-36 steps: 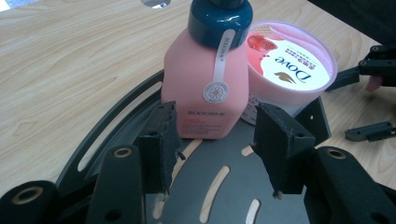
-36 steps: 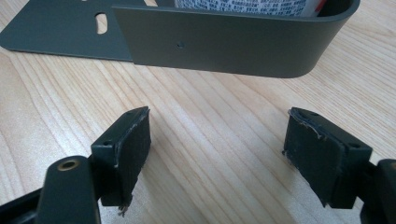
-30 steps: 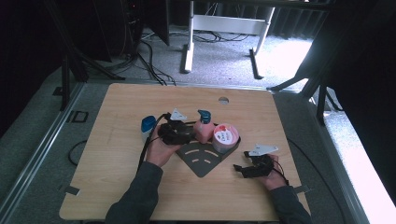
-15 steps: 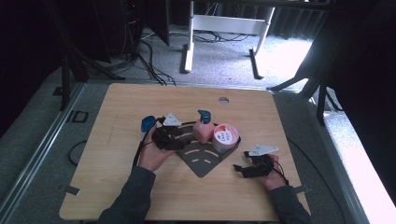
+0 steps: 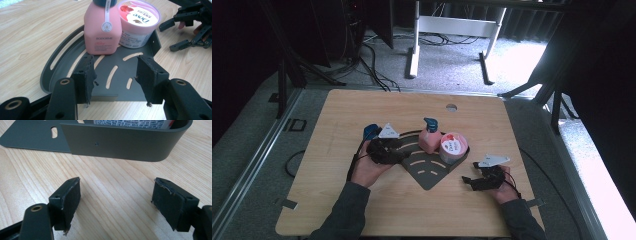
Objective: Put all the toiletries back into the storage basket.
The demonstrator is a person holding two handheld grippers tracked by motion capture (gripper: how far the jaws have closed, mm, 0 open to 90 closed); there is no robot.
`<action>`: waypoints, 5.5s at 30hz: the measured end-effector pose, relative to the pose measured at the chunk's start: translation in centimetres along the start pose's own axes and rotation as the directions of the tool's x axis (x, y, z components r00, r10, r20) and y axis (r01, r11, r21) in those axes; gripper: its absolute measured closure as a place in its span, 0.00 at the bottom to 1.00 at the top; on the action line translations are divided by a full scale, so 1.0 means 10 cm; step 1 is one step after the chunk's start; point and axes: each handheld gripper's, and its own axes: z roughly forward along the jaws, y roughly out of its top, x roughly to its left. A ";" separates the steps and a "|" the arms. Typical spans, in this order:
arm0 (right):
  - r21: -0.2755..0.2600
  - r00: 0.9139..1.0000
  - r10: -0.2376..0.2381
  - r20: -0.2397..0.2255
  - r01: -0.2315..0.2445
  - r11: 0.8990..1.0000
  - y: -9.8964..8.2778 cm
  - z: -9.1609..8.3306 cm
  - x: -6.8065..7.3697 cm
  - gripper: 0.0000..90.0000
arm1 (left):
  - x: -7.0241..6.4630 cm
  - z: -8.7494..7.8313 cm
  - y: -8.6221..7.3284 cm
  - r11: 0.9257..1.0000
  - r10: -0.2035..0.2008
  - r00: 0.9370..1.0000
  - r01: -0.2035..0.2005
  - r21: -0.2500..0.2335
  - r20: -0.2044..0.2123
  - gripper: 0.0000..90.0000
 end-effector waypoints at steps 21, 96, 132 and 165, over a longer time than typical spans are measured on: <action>0.001 1.000 0.002 -0.001 -0.002 1.000 0.00 0.00 0.00 0.25 | 0.06 -0.20 -0.19 1.000 -0.006 1.000 0.006 0.004 -0.015 0.54; 0.000 1.000 0.002 -0.006 -0.002 1.000 0.00 0.00 -0.01 0.25 | 0.61 -0.81 -0.33 0.990 -0.070 0.983 0.090 0.113 -0.168 0.48; 0.000 1.000 0.001 -0.004 -0.001 1.000 0.00 0.00 0.00 0.25 | 0.70 -0.55 -0.06 0.962 0.010 0.984 0.039 0.271 -0.179 0.45; 0.000 1.000 0.002 -0.005 -0.002 1.000 0.00 0.00 -0.01 0.25 | 0.76 -0.28 0.12 0.920 0.052 0.986 0.014 0.392 -0.158 0.45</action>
